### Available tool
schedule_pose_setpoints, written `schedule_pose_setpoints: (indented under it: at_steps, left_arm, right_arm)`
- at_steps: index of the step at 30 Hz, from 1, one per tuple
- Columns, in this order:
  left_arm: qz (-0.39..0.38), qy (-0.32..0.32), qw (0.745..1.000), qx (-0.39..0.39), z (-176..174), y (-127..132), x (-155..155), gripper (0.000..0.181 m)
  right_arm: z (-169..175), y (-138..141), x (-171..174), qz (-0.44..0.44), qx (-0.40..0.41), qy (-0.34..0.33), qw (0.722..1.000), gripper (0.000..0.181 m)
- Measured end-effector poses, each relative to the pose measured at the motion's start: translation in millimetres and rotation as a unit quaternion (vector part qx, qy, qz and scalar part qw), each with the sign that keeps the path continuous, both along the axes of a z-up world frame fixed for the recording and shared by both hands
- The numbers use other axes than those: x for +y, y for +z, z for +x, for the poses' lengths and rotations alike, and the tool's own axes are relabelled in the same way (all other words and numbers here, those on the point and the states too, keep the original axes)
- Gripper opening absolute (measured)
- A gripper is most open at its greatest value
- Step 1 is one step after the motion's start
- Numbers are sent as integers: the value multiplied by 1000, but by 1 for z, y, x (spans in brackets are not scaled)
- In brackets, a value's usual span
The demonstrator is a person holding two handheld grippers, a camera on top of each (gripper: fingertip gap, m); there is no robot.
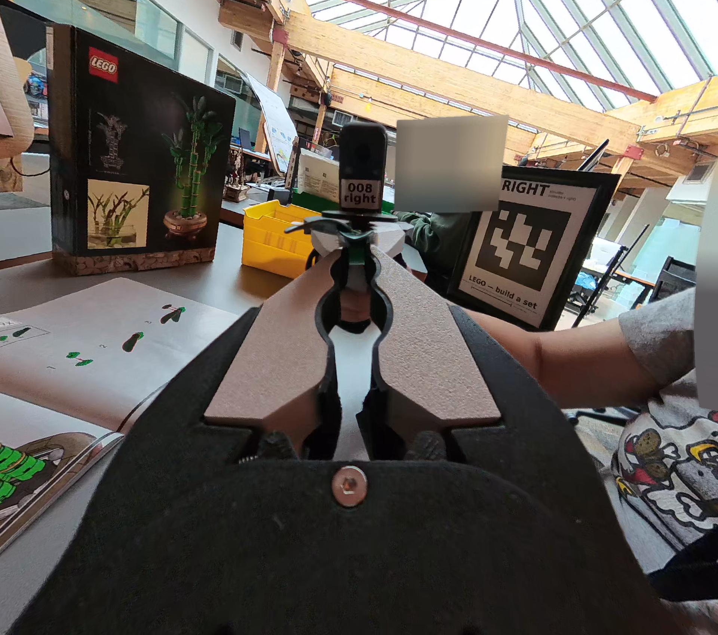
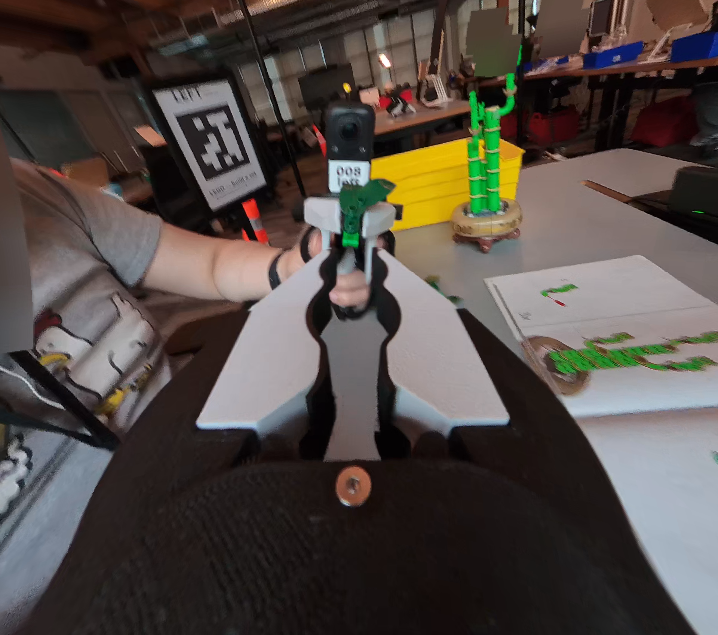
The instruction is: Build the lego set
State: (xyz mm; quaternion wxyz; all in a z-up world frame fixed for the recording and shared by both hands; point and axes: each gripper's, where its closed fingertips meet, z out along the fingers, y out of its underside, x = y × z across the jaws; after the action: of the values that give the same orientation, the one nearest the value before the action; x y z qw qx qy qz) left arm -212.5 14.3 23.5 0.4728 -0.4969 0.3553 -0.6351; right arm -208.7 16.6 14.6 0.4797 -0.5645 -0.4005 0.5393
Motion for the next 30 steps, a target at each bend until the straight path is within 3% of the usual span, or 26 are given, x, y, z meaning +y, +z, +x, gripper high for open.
schedule_pose_setpoints:
  at_steps: [2, 5, 9, 12, 19, 25, 30]
  left_arm:
    - [-16, -11, 1000, -6, -2, 3, 0, 5]
    - [-55, -49, 997, -2, -4, 4, -1, 6]
    - [-78, -51, 995, 24, -4, -6, 7, 6]
    - [-80, -37, 995, 41, -3, -16, 14, 5]
    - [-85, -47, 993, 67, 3, -30, 14, 5]
    - [-84, -55, 992, 76, 7, -33, 10, 6]
    - [-82, -56, 992, 79, 8, -34, 9, 5]
  right_arm:
    - [22, -15, 4, 53, -86, -28, 995, 20]
    - [68, -55, 14, 108, -232, -76, 964, 13]
    - [116, -102, 20, 59, -350, -107, 929, 9]
    - [128, -124, 15, -24, -368, -92, 925, 11]
    - [137, -165, 11, -45, -418, -64, 905, 16]
    - [135, -173, 8, -49, -423, -53, 903, 22]
    - [135, -174, 8, -43, -418, -52, 906, 8]
